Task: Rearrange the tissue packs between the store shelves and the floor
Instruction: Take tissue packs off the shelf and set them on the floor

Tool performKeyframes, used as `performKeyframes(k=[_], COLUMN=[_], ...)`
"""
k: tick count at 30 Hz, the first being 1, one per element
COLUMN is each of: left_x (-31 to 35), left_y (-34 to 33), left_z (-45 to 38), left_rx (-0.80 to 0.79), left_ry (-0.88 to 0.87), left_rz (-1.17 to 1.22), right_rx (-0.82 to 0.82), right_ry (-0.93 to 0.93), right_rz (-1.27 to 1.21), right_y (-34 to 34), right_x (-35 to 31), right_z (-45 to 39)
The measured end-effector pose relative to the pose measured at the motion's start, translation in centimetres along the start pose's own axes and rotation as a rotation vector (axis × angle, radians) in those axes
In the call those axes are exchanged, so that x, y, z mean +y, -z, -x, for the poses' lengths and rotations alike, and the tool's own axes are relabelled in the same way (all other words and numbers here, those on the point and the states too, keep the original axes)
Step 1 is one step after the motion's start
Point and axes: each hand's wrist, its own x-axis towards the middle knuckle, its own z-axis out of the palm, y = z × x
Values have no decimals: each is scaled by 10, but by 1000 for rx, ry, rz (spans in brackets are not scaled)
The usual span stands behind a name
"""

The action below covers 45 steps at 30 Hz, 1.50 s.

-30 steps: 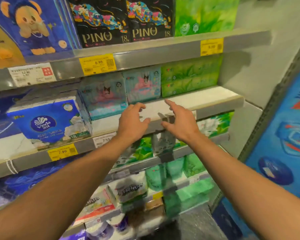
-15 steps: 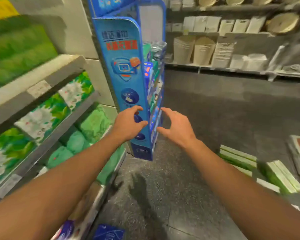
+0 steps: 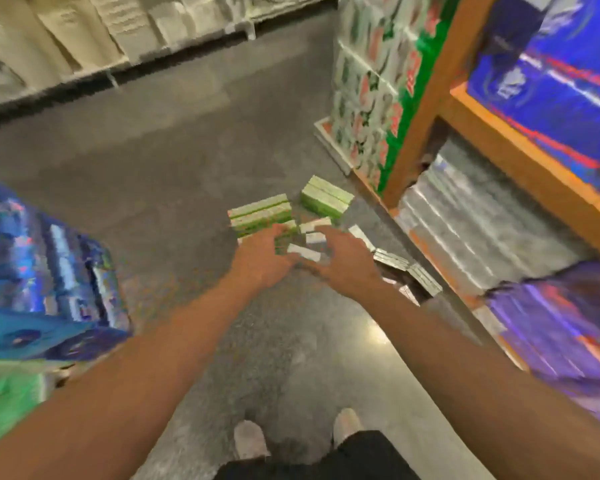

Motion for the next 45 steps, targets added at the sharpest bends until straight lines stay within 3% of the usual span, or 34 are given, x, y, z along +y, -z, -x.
performKeyframes(k=[7,15,22,29,38,42,45], left_x=[31,-32,-164,-305,-420,-429,-413], left_y=[-118,-159,-213,-326,-457,-469,-448], left_z=[-82,-216,-351,-447,-516,-518,-506], left_rx=[-259,-301,-368,-377,-455,-462,-432], left_ry=[-1,90,215,242,253,218,236], left_rz=[-49,-49,-110,-176,-175,-119,-36], right_rx=[25,-61,-139,-196,-250,-215,-110], right_ry=[-241,-397,-512,-575,-481,-417,-393], right_rz=[-88,-82,-96,-67,64,57,-50], right_y=[12,-50,-185,-355,-494,-499,-465], right_x=[134,177,222,319,422,431,414], right_z=[-1,-123,-272,-374,-425,-416,-405])
